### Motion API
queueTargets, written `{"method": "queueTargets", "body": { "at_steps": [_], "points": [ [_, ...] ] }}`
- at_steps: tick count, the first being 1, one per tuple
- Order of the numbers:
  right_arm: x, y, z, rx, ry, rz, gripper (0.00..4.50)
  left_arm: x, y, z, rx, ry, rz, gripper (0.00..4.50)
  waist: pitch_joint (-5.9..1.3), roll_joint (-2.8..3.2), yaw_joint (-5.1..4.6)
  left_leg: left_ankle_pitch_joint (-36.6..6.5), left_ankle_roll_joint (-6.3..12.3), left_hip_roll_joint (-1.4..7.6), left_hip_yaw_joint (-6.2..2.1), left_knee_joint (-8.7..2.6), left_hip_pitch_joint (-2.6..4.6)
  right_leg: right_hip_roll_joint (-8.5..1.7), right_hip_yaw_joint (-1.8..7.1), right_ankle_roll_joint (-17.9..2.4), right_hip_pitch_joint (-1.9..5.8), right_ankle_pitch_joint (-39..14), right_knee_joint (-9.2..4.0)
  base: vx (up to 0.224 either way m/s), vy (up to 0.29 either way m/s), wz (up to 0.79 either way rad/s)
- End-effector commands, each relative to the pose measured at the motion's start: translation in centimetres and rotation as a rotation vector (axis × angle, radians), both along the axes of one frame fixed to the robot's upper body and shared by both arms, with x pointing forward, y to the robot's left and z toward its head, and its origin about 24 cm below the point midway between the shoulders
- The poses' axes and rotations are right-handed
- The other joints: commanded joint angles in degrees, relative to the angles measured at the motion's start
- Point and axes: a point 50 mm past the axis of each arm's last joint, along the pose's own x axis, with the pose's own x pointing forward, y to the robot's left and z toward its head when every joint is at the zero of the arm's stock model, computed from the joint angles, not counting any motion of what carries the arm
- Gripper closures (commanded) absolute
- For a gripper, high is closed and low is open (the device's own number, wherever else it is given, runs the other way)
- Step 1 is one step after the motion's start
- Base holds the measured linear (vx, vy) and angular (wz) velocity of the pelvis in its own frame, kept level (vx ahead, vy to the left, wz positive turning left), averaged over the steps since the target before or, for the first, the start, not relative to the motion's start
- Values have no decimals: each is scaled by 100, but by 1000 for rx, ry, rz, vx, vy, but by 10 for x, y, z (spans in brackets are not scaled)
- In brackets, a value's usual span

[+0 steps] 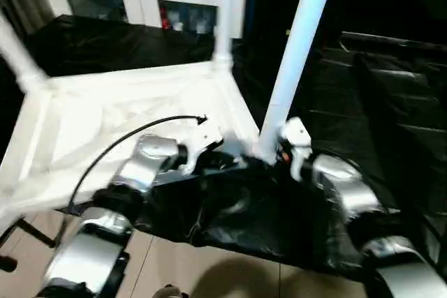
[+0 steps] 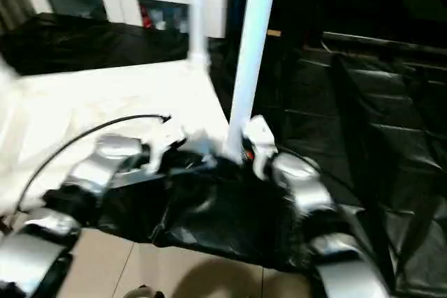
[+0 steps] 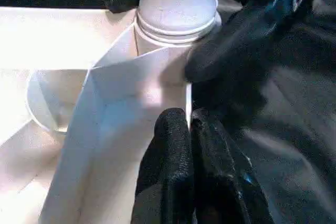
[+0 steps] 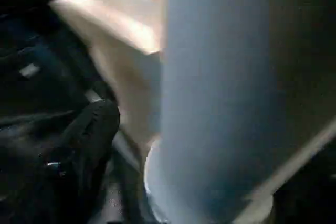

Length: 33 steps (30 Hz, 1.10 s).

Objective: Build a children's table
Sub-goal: Rotate leg to tighten

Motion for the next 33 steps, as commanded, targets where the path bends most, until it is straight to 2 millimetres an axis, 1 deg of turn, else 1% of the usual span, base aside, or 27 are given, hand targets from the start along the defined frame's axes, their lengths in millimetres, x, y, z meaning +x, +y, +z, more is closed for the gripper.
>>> {"method": "queueTargets", "body": {
  "at_steps": [1,2,3,5,6,7,8,9,10,11,12,13,17,19,20,21,23,25,26,27,28,29,30,31,32,33],
  "points": [
    [-13,13,-2,1,44,209,72,2,-12,19,-78,-71,-73,450,-378,-23,8,-1088,440,246,-42,-343,67,-493,282,-1262,311,-898,-405,0,0,0],
    [-14,13,-2,0,46,217,83,2,-11,19,-77,-70,-75,450,-378,-23,8,-1088,440,246,-42,-343,67,-493,282,-1262,311,-898,-405,0,0,0],
    [-16,11,-2,-3,55,241,83,1,-10,19,-76,-64,-82,450,-382,-17,19,-1085,440,247,-42,-339,66,-498,285,-1275,312,-886,-407,0,0,0],
    [-23,4,-2,-13,93,321,101,-2,-4,20,-78,-36,-112,450,-380,-38,45,-1048,464,249,-43,-335,55,-506,288,-1283,325,-860,-400,0,0,0],
    [-26,3,-3,-16,104,342,101,-3,-3,20,-83,-28,-123,450,-379,-36,59,-1072,482,253,-37,-331,57,-511,289,-1278,310,-910,-408,0,0,0],
    [-28,1,-3,-20,116,364,113,-5,-2,20,-86,-14,-138,450,-382,-29,69,-1064,477,256,-43,-335,59,-516,284,-1267,313,-939,-408,0,0,0],
    [-29,1,-3,-22,124,377,123,-6,-1,20,-86,-8,-147,450,-382,-50,70,-1042,478,253,-41,-338,55,-509,280,-1260,317,-953,-406,0,0,0],
    [-30,1,-4,-24,126,383,123,-6,0,20,-85,-6,-151,450,-380,-42,79,-1046,470,254,-43,-338,57,-507,279,-1243,306,-1017,-409,0,0,0],
    [-31,0,-4,-26,132,396,134,-7,1,19,-84,0,-159,450,-377,-47,84,-1062,445,253,-43,-339,62,-516,280,-1220,301,-1106,-422,0,0,0],
    [-33,1,-4,-25,139,409,142,-8,2,19,-81,8,-169,450,-371,-60,89,-1066,424,254,-43,-344,64,-515,281,-1195,297,-1185,-429,0,0,0],
    [-34,1,-5,-25,143,416,142,-9,3,19,-80,11,-172,450,-377,-53,100,-1066,418,255,-45,-343,66,-515,283,-1186,297,-1195,-423,0,0,0],
    [-35,3,-6,-23,149,426,164,-10,4,18,-80,14,-175,450,-376,-46,112,-1062,412,262,-46,-346,73,-515,285,-1177,287,-1187,-422,0,0,0],
    [-40,7,-8,-21,160,446,188,-11,5,18,-77,14,-171,450,-374,-55,123,-1070,383,255,-46,-352,67,-512,281,-1162,284,-1190,-422,0,0,0],
    [-40,10,-10,-17,161,443,189,-10,5,18,-78,1,-152,450,-377,-57,127,-1047,379,252,-46,-349,67,-516,285,-1141,288,-1191,-419,0,0,0],
    [-40,12,-11,-13,158,432,190,-9,5,18,-80,-8,-136,450,-377,-44,125,-1042,377,248,-48,-350,62,-514,281,-1139,288,-1198,-423,0,0,0],
    [-39,13,-11,-11,155,422,191,-8,5,18,-81,-12,-125,450,-378,-50,126,-1043,376,247,-45,-347,64,-514,283,-1133,287,-1199,-426,0,0,0],
    [-38,14,-12,-7,148,398,191,-7,4,18,-82,-19,-107,450,-375,-36,124,-1069,353,249,-50,-354,67,-515,281,-1123,284,-1241,-432,0,0,0],
    [-36,16,-14,5,134,336,192,-4,0,17,-94,-40,-60,450,-367,-40,119,-1135,321,252,-52,-362,69,-517,282,-1102,279,-1338,-442,0,0,0],
    [-34,17,-15,10,132,289,192,-3,-2,17,-102,-51,-39,450,-360,-20,117,-1182,297,254,-58,-368,77,-521,285,-1094,270,-1397,-452,0,0,0],
    [-33,18,-17,15,133,249,193,-3,-4,17,-108,-59,-23,450,-352,-27,97,-1294,235,247,-65,-382,87,-522,282,-1063,267,-1573,-473,0,0,0],
    [-27,18,-20,-3,111,144,193,0,-9,17,-117,-71,21,450,-357,-36,84,-1327,185,240,-74,-386,83,-534,280,-1018,282,-1702,-481,0,0,0],
    [-22,19,-23,-11,100,25,193,5,-15,18,-118,-86,82,450,-346,-33,52,-1330,127,244,-79,-402,83,-530,290,-983,262,-1746,-487,0,0,0],
    [-21,19,-24,-11,100,20,193,5,-15,18,-118,-87,85,450,-343,-58,26,-1361,96,240,-79,-409,92,-529,287,-972,259,-1792,-495,0,0,0],
    [-16,21,-27,-5,108,-88,193,9,-21,20,-121,-100,133,450,-347,-63,-8,-1382,80,224,-83,-405,102,-533,284,-949,264,-1880,-507,0,0,0],
    [-14,22,-29,-1,115,-148,193,11,-25,21,-126,-107,153,450,-346,-72,-41,-1341,92,211,-71,-392,101,-524,296,-942,251,-1882,-513,0,0,0],
    [-13,24,-30,4,118,-179,193,13,-28,21,-129,-111,172,450,-348,-62,-46,-1340,93,210,-79,-394,103,-531,295,-936,253,-1908,-514,0,0,0]
  ]
}}
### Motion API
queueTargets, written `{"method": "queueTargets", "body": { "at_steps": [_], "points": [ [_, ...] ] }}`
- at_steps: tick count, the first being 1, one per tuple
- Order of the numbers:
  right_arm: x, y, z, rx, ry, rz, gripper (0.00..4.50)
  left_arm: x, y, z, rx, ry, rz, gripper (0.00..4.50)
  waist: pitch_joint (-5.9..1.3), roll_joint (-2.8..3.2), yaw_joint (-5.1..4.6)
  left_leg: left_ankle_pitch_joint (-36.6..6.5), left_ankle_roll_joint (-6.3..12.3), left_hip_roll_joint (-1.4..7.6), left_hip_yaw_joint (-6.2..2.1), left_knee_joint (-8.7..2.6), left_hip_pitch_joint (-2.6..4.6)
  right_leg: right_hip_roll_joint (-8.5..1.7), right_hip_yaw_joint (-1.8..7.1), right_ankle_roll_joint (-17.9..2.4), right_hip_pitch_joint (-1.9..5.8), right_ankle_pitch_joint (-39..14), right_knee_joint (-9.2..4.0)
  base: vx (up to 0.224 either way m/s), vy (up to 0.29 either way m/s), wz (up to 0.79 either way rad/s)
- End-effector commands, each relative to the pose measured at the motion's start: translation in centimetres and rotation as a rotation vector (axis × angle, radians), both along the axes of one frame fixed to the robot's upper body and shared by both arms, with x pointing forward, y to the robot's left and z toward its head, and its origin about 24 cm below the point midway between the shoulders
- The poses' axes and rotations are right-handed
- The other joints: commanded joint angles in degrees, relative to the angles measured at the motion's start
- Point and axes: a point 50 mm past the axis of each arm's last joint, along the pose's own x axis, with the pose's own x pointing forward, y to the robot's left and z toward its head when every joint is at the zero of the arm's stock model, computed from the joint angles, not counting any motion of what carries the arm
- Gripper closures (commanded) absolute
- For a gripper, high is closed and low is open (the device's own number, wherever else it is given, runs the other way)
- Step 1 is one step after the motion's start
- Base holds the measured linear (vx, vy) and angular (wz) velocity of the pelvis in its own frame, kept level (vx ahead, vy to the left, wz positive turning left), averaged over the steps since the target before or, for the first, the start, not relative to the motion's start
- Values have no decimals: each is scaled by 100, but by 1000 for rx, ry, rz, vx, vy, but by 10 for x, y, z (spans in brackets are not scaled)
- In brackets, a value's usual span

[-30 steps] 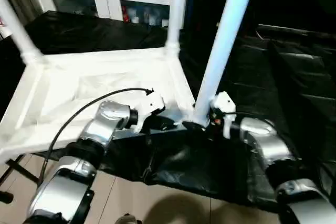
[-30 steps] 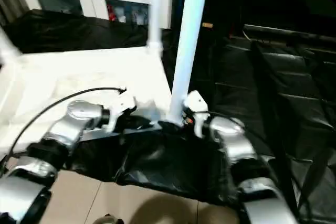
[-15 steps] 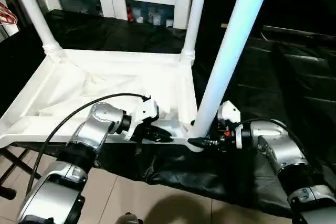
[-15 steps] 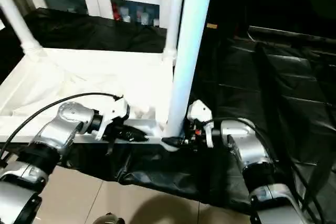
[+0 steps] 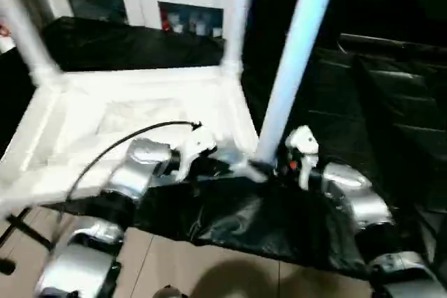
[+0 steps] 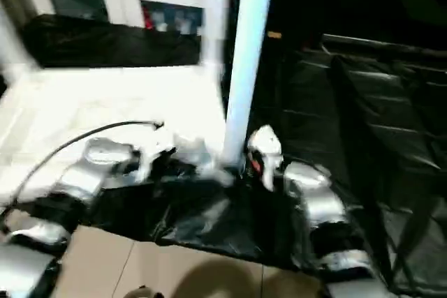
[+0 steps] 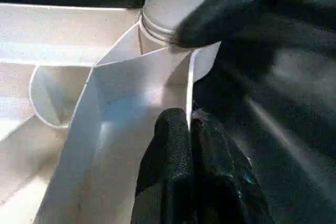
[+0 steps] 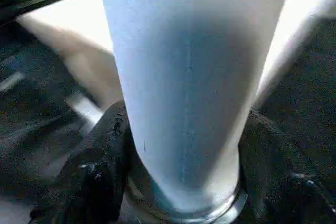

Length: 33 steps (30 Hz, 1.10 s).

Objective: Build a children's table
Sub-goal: Rotate leg to tighten

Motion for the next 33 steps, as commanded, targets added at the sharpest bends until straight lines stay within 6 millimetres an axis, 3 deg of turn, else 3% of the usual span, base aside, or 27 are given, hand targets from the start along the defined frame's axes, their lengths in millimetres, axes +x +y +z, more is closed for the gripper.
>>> {"method": "queueTargets", "body": {
  "at_steps": [1,8,9,10,12,15,17,21,24,27,29,33],
  "points": [
    [-9,29,-24,-35,100,-3,193,16,-26,26,-128,-105,120,450,-361,-57,-10,-1231,119,207,-79,-401,62,-523,287,-933,264,-1781,-504,0,0,0],
    [3,46,-25,-65,109,-179,193,20,-49,28,-123,-149,177,450,-390,-32,-16,-929,221,197,-62,-374,47,-509,291,-1093,288,-984,-437,0,0,0],
    [3,47,-25,-64,107,-182,158,20,-50,28,-121,-152,180,450,-396,-39,-10,-900,247,192,-59,-369,42,-507,293,-1101,300,-912,-428,0,0,0],
    [7,54,-18,-22,84,-178,158,16,-56,27,-135,-148,149,450,-399,11,-8,-860,285,194,-60,-365,40,-510,298,-1123,295,-793,-416,0,0,0],
    [8,55,-15,-5,78,-175,121,14,-56,26,-139,-144,123,450,-398,-15,-16,-893,311,191,-57,-367,35,-507,293,-1128,310,-784,-424,0,0,0],
    [10,50,-11,-1,53,-166,103,10,-54,24,-142,-139,72,450,-391,11,-27,-980,297,196,-60,-374,41,-502,291,-1123,308,-871,-436,0,0,0],
    [11,42,-7,-9,22,-132,71,7,-50,22,-139,-128,33,450,-396,10,-38,-995,296,202,-64,-376,42,-501,293,-1151,315,-813,-427,0,0,0],
    [6,32,-6,-42,-8,-8,71,3,-40,21,-134,-114,-19,450,-399,-12,-46,-898,414,202,-54,-355,23,-504,291,-1227,334,-602,-406,0,0,0],
    [2,27,-5,-47,-14,68,71,1,-33,20,-131,-107,-63,450,-378,-42,-39,-954,476,197,-45,-357,23,-502,286,-1198,325,-850,-437,0,0,0],
    [-2,23,-4,-49,-18,132,71,-1,-29,21,-131,-99,-94,450,-361,-25,-14,-1121,406,224,-49,-372,51,-507,290,-1100,289,-1299,-472,0,0,0],
    [-9,17,-2,-48,-17,256,71,-3,-21,22,-122,-80,-140,450,-362,-53,7,-1159,396,223,-51,-373,49,-513,283,-1062,299,-1418,-472,0,0,0],
    [-16,12,1,-36,9,374,104,-4,-12,22,-98,-66,-171,450,-366,-38,42,-1134,448,239,-40,-363,48,-493,283,-1096,278,-1286,-455,0,0,0]
  ]
}}
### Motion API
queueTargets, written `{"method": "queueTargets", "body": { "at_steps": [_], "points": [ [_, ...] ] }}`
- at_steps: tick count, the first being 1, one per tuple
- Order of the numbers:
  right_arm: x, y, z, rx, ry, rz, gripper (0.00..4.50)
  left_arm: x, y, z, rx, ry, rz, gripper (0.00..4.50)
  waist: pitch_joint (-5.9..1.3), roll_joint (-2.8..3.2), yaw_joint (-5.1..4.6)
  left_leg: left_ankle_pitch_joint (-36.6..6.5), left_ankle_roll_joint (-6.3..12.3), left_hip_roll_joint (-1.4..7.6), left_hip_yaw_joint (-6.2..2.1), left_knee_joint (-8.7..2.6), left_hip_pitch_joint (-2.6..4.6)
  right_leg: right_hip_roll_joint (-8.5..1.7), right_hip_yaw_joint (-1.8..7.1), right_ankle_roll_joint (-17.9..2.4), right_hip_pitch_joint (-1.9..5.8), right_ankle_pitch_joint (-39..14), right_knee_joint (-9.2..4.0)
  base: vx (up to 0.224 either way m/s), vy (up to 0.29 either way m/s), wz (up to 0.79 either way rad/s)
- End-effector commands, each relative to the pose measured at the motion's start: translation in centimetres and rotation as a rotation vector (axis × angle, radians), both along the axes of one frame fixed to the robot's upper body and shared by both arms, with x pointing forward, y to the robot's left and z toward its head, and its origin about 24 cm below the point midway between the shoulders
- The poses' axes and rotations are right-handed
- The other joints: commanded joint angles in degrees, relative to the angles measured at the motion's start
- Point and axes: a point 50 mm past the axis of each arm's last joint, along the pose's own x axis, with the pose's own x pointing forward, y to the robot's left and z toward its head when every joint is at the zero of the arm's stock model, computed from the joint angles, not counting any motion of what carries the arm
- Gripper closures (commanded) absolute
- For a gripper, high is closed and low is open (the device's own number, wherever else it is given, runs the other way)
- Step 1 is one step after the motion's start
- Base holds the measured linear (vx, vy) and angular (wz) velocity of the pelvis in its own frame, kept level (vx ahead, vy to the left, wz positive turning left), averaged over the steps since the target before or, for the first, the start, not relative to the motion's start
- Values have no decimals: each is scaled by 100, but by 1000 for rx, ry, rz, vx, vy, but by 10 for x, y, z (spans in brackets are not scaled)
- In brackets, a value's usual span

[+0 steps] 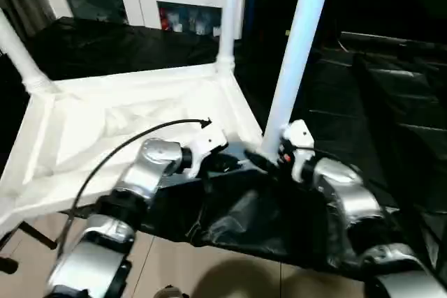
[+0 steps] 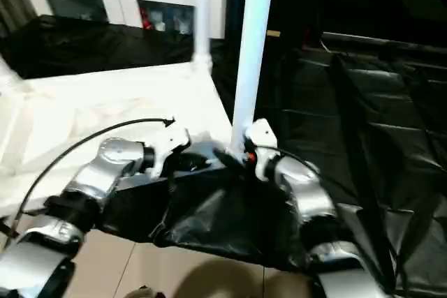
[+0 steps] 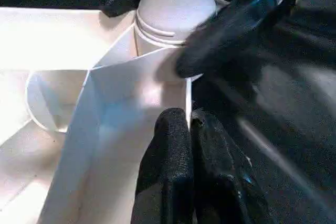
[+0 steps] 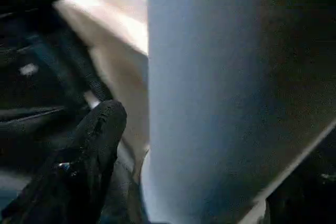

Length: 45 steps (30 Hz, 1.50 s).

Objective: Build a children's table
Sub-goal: Rotate leg to tighten

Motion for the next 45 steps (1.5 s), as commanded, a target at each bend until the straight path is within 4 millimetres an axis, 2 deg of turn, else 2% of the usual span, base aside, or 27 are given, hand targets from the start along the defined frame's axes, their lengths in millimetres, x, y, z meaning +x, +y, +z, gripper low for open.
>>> {"method": "queueTargets", "body": {
  "at_steps": [1,2,6,8,12,13,14,19,20,22,27,28,29,31,32,35,36,37,40,42,44,45],
  "points": [
    [-12,15,-5,4,46,171,107,3,-12,21,-87,-89,-57,450,-364,-62,8,-1090,442,244,-45,-347,49,-502,286,-1123,293,-1211,-439,0,0,0],
    [-14,14,-5,-1,54,197,128,3,-10,21,-85,-83,-63,450,-370,-60,13,-1065,439,247,-48,-346,54,-503,280,-1145,294,-1155,-430,0,0,0],
    [-19,12,-3,-11,90,300,144,1,-3,21,-72,-57,-102,450,-373,-44,29,-1048,456,241,-43,-338,49,-498,280,-1177,294,-1081,-426,0,0,0],
    [-21,12,-3,-10,102,327,177,1,-1,21,-67,-54,-108,450,-371,-47,43,-1077,442,241,-44,-339,53,-499,275,-1186,295,-1141,-432,0,0,0],
    [-26,11,-4,-34,129,394,190,-1,2,22,-67,-43,-123,450,-371,-48,61,-1098,401,246,-49,-346,61,-499,274,-1155,293,-1216,-436,0,0,0],
    [-27,11,-5,-36,134,402,191,-1,3,22,-66,-42,-125,450,-369,-67,66,-1091,411,249,-46,-345,59,-502,277,-1156,293,-1208,-437,0,0,0],
    [-27,11,-5,-35,136,404,191,-1,3,22,-65,-43,-124,450,-371,-53,86,-1075,419,247,-44,-341,61,-506,280,-1145,289,-1219,-436,0,0,0],
    [-30,12,-8,-37,142,397,193,4,4,23,-60,-63,-68,450,-372,-65,115,-1056,381,245,-48,-344,64,-509,278,-1097,285,-1288,-437,0,0,0],
    [-29,13,-11,-50,142,368,193,7,3,23,-58,-79,-29,450,-367,-115,119,-1018,386,243,-48,-343,52,-513,277,-1079,287,-1302,-426,0,0,0],
    [-26,14,-15,-73,136,316,194,11,2,22,-56,-94,19,450,-359,-109,113,-1030,361,237,-48,-349,53,-518,280,-1039,275,-1405,-445,0,0,0],
    [-1,25,-26,-71,106,-126,194,24,-17,23,-83,-127,222,450,-332,-98,18,-1361,88,220,-73,-394,109,-535,283,-862,233,-2130,-535,0,0,0],
    [3,30,-28,-57,115,-211,194,26,-25,23,-94,-135,260,450,-335,-72,-22,-1402,64,216,-85,-400,99,-526,283,-864,247,-2101,-531,0,0,0],
    [4,32,-28,-54,119,-246,194,27,-29,23,-99,-139,274,450,-335,-90,-59,-1423,52,217,-90,-410,98,-520,286,-871,246,-2027,-531,0,0,0],
    [9,41,-31,-53,134,-358,194,30,-42,23,-110,-150,323,450,-348,-60,-71,-1366,58,201,-85,-395,102,-518,296,-900,248,-1882,-525,0,0,0],
    [10,44,-31,-57,137,-390,194,30,-45,23,-111,-155,334,450,-350,-74,-89,-1298,67,200,-83,-396,80,-509,299,-917,260,-1732,-510,0,0,0],
    [14,58,-29,-53,117,-421,194,29,-59,24,-118,-164,322,450,-371,-71,-82,-1154,171,179,-67,-367,67,-514,302,-963,284,-1442,-492,0,0,0],
    [14,63,-26,-38,104,-412,194,28,-61,24,-118,-168,307,450,-376,-44,-75,-1124,193,175,-67,-362,66,-513,304,-964,286,-1383,-483,0,0,0],
    [15,65,-24,-27,90,-406,159,27,-62,24,-117,-171,291,450,-389,-51,-79,-1043,250,176,-60,-355,55,-509,305,-986,296,-1218,-468,0,0,0],
    [18,63,-20,-15,71,-399,159,25,-60,25,-110,-188,229,450,-393,-42,-83,-948,336,184,-58,-351,51,-495,294,-1069,299,-946,-447,0,0,0],
    [19,60,-16,-8,46,-395,116,22,-57,26,-117,-187,177,450,-398,-53,-91,-940,350,187,-61,-354,48,-502,295,-1100,311,-908,-429,0,0,0],
    [20,56,-13,-8,14,-372,112,19,-54,26,-127,-184,119,450,-399,-55,-93,-946,361,192,-63,-354,45,-516,294,-1125,313,-894,-430,0,0,0],
    [20,55,-12,-2,8,-354,86,18,-52,26,-126,-179,104,450,-405,-46,-101,-912,367,194,-62,-353,38,-513,297,-1154,321,-801,-412,0,0,0]
  ]
}}
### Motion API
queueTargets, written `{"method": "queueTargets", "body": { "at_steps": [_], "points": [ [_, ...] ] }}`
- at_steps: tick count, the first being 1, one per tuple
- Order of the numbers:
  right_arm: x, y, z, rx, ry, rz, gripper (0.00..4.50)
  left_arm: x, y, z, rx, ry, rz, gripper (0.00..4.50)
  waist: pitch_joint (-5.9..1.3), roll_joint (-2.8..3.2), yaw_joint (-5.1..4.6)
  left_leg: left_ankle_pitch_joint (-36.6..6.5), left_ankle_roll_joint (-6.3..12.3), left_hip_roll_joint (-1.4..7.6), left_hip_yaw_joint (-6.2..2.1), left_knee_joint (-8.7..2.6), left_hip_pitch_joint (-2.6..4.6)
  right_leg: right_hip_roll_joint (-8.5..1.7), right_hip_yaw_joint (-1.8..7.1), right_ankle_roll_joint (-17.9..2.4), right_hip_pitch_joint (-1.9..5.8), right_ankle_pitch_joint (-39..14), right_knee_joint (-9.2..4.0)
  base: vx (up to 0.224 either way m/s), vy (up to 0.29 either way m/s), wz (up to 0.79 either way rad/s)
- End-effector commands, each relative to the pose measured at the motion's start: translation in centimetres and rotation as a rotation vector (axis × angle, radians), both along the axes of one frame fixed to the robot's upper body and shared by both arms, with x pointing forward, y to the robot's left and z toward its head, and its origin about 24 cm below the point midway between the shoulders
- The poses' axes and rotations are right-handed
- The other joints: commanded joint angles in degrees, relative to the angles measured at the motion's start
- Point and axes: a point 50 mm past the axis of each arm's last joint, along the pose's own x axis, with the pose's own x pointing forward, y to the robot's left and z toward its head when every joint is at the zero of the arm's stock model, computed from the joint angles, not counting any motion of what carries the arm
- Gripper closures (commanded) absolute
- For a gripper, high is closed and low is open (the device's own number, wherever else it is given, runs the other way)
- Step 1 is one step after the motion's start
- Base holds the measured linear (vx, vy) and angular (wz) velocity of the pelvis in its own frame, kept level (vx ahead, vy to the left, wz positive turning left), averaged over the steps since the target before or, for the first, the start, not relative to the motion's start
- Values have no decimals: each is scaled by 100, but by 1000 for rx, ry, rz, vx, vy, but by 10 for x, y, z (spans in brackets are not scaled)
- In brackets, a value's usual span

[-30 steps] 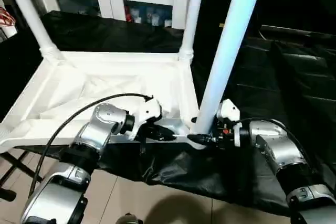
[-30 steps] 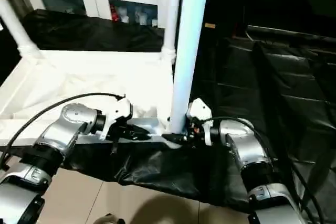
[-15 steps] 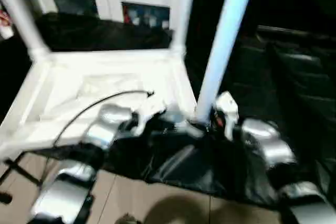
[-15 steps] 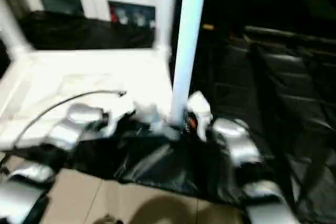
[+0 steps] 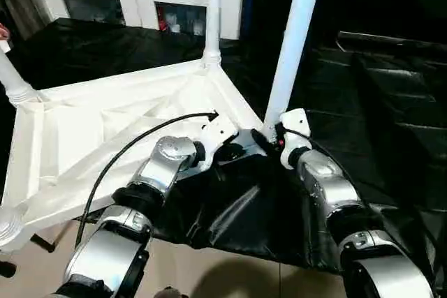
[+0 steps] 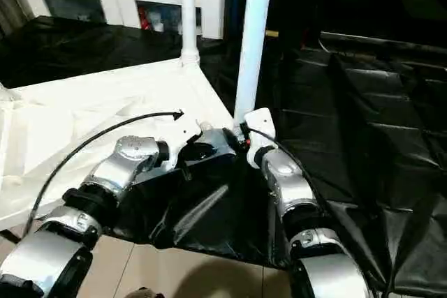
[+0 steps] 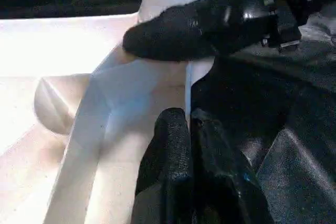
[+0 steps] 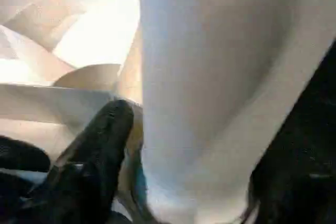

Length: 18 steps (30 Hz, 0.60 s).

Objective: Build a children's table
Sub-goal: Rotate leg to tighten

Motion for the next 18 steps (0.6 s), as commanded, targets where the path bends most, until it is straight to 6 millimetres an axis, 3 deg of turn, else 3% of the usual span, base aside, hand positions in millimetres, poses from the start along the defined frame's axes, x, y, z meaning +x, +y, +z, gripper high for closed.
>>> {"method": "queueTargets", "body": {
  "at_steps": [1,4,9,18],
  "points": [
    [-12,27,-8,-4,23,216,86,-4,-24,25,-119,-90,-156,450,-387,-44,10,-919,375,219,-61,-334,49,-505,286,-1193,325,-749,-400,0,0,0],
    [-14,25,-7,-3,15,254,86,-5,-22,25,-122,-86,-175,450,-374,-48,3,-898,465,221,-53,-330,40,-499,285,-1269,332,-621,-394,0,0,0],
    [-14,25,-7,-3,15,254,86,-5,-22,25,-122,-86,-175,450,-355,-41,-1,-1092,339,230,-61,-352,60,-506,286,-1198,320,-1075,-434,0,0,0],
    [-14,25,-7,-3,15,254,86,-5,-22,25,-122,-86,-175,450,-364,-46,-5,-1018,366,225,-57,-343,58,-500,288,-1226,320,-908,-417,0,0,0]
  ]
}}
